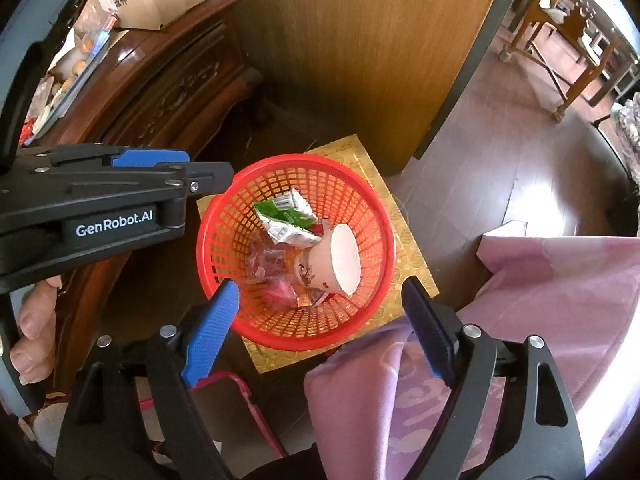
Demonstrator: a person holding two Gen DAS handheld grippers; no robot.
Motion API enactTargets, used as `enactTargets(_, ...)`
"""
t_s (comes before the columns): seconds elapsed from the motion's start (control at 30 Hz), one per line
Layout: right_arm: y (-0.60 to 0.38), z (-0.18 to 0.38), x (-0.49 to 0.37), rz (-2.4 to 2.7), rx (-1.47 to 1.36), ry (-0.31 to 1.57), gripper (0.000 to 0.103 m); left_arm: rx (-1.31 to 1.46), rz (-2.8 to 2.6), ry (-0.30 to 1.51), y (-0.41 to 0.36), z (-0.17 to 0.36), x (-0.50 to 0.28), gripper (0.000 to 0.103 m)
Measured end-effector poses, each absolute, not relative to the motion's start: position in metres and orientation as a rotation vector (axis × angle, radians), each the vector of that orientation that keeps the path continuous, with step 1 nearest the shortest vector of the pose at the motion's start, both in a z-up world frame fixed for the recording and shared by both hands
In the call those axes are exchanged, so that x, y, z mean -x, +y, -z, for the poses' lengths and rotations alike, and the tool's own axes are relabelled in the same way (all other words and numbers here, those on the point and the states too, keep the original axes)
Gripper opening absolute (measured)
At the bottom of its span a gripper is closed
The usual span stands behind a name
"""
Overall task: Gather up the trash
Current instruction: 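Open both tools to drop the carton and cup into the basket, then move both open tools back over the table toward the remaining trash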
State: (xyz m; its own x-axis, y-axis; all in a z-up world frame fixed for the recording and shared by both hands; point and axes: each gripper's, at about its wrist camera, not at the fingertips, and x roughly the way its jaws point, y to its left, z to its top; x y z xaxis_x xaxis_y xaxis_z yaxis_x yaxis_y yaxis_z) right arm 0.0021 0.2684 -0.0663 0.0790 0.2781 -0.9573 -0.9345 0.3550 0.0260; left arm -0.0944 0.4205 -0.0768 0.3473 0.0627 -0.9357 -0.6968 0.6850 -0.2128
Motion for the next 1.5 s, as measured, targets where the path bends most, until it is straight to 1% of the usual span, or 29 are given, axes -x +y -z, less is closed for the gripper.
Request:
enactTargets(0.2, 0.255, 0.054, -0.009, -1.018, 0.731, 1.109, 0.081, 0.652, -0.536, 1.111, 0.413, 0.065, 0.093, 0.043)
enactTargets(0.4, 0.228, 0.036, -0.020, -0.980, 0.687, 1.093, 0.081, 0.607, -0.531, 1.100, 0.396, 0.045, 0.091, 0.048)
enactTargets(0.5, 0.211, 0.026, -0.026, -0.957, 0.663, 1.073, 0.081, 0.590, -0.525, 1.094, 0.388, 0.036, 0.089, 0.051)
enactTargets(0.7, 0.169, 0.004, -0.037, -0.915, 0.596, 1.033, 0.081, 0.515, -0.511, 1.084, 0.361, 0.013, 0.081, 0.062)
enactTargets(0.77, 0.149, -0.001, -0.042, -0.892, 0.572, 1.025, 0.081, 0.489, -0.502, 1.084, 0.350, 0.007, 0.077, 0.070)
enactTargets(0.93, 0.092, -0.005, -0.058, -0.805, 0.498, 1.028, 0.081, 0.440, -0.465, 1.094, 0.319, 0.000, 0.063, 0.077)
enactTargets(1.23, -0.022, 0.002, -0.095, -0.621, 0.339, 1.056, 0.081, 0.338, -0.363, 1.114, 0.247, -0.010, 0.020, 0.084)
enactTargets(1.5, -0.101, 0.008, -0.121, -0.501, 0.217, 1.065, 0.081, 0.262, -0.278, 1.127, 0.184, -0.011, -0.021, 0.087)
